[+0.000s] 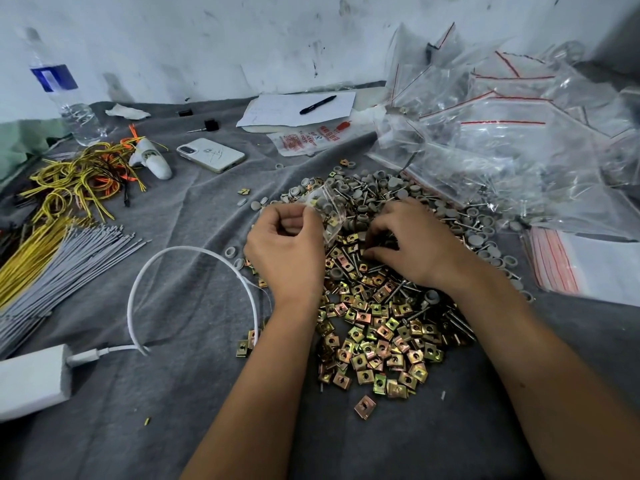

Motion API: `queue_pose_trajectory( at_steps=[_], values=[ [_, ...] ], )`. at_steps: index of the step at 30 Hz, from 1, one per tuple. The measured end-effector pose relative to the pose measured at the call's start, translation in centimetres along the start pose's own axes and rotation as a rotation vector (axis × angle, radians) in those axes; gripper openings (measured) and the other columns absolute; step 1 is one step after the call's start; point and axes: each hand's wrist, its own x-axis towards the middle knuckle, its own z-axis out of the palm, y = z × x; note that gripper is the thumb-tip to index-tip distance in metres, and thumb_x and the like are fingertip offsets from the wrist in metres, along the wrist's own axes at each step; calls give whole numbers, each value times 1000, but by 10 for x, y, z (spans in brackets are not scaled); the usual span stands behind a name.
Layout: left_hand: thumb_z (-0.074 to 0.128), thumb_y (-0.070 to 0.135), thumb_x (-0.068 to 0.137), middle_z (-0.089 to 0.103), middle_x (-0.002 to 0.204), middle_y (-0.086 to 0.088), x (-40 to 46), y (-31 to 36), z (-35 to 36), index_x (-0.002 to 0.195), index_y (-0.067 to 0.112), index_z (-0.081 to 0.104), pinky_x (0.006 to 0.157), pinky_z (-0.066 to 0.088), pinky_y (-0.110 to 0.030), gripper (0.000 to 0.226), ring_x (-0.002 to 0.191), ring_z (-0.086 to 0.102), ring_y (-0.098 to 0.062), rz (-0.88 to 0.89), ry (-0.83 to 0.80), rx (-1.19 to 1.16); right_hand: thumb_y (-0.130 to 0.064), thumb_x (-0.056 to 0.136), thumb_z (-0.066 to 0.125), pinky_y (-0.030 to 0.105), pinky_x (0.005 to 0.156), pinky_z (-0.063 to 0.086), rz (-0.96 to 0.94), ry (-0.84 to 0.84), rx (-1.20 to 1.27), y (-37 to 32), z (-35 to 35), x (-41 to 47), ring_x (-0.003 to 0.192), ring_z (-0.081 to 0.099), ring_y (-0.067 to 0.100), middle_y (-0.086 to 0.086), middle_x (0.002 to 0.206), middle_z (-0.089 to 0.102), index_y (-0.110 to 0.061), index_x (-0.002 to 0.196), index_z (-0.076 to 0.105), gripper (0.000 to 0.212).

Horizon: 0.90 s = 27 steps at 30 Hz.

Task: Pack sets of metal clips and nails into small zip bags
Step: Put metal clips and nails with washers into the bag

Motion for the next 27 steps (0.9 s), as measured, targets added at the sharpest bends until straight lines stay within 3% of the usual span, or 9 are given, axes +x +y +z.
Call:
queue_pose_trajectory(
  at_steps=[5,9,12,16,21,24,27],
  values=[
    [71,11,80,66,63,7,-1,-1,1,73,18,72,57,49,-25,10,58,57,-6,20,-38,39,-23,92,74,27,82,37,13,115,107,-2,2,-2,99,53,13,-8,99,60,-22,97,67,9],
    [71,6,81,63,61,9,-1,-2,3,74,17,72,56,48,-25,13,56,55,-6,30,-90,92,-13,89,78,17,75,45,-24,252,282,-7,0,-4,84,63,6,-8,90,68,-19,98,70,13],
    [72,5,83,64,60,11,-4,-1,4,74,20,71,51,45,-18,17,52,55,-1,67,-196,177,-10,84,81,13,75,49,-111,431,375,-13,-3,-3,81,64,2,-6,88,71,-15,97,75,15],
    [74,6,84,67,63,11,-6,2,5,74,24,70,53,46,-14,21,55,60,0,104,-230,217,-11,79,86,8,70,44,-166,462,346,-19,2,-4,73,62,4,-5,83,71,-14,89,76,13],
    [72,6,83,63,58,11,-4,0,4,74,20,71,51,45,-19,17,53,56,-5,49,-182,150,-14,83,84,21,80,53,-178,465,331,-22,5,-1,84,68,10,-1,93,76,-13,97,80,14],
    [71,7,82,65,63,6,-1,-1,2,75,17,72,55,47,-25,13,57,56,-8,6,-97,70,-18,83,84,19,79,50,-193,506,338,-19,2,-2,83,64,6,-6,89,74,-15,93,79,12],
    [69,8,80,67,65,5,3,-2,-1,75,18,72,59,49,-25,11,59,57,-6,2,-5,39,-22,84,83,31,84,49,-226,296,258,-12,1,-2,90,60,10,-6,94,72,-18,96,79,14]
  ],
)
